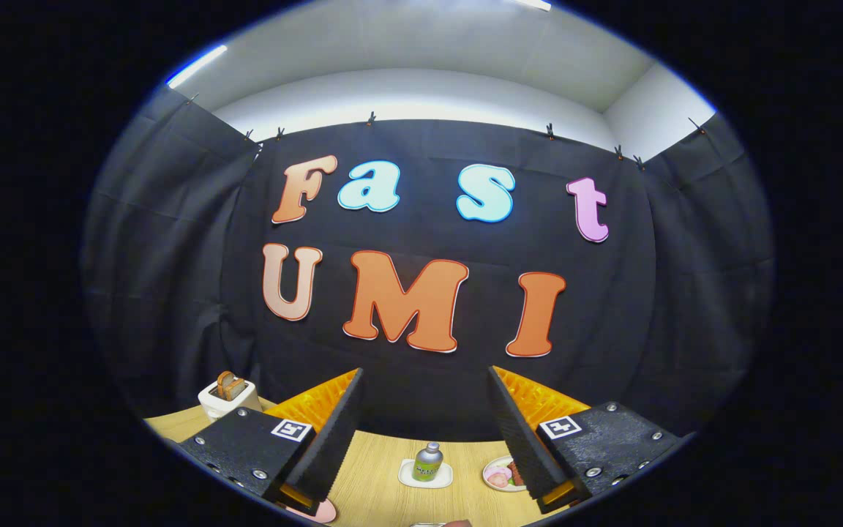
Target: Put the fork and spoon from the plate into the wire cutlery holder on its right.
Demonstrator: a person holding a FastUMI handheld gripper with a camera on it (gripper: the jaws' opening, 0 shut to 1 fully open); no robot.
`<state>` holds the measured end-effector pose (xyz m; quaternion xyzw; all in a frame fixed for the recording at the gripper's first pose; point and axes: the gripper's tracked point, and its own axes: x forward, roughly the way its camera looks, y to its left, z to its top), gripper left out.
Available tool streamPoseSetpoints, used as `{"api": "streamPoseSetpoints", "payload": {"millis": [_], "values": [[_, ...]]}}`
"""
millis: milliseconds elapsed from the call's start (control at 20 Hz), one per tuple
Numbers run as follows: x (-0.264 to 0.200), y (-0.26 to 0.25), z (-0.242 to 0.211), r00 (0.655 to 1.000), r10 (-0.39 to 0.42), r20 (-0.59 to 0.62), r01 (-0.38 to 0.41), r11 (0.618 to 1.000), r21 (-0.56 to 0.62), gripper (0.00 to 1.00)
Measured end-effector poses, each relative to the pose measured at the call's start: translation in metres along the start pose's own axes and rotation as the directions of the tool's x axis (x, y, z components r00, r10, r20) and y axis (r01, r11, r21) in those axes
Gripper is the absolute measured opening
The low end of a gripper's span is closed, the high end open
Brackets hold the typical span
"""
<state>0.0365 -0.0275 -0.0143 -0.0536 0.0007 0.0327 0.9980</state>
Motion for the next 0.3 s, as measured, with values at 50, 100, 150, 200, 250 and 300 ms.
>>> {"api": "streamPoseSetpoints", "payload": {"millis": [50,100,150,200,250,300], "values": [[-0.001,-0.001,0.004,1.0,-0.002,0.017,0.002,1.0,-0.008,0.98],[-0.001,0.0,0.007,0.999,-0.001,0.033,0.001,1.0,-0.016,0.98],[-0.001,-0.001,0.011,0.999,-0.004,0.046,0.005,1.0,-0.022,0.98],[-0.002,-0.003,0.013,0.998,-0.007,0.054,0.009,1.0,-0.023,0.98],[-0.002,-0.003,0.015,0.998,-0.012,0.063,0.013,1.0,-0.018,0.98],[-0.003,-0.004,0.017,0.997,-0.011,0.071,0.012,1.0,-0.012,0.98]]}}
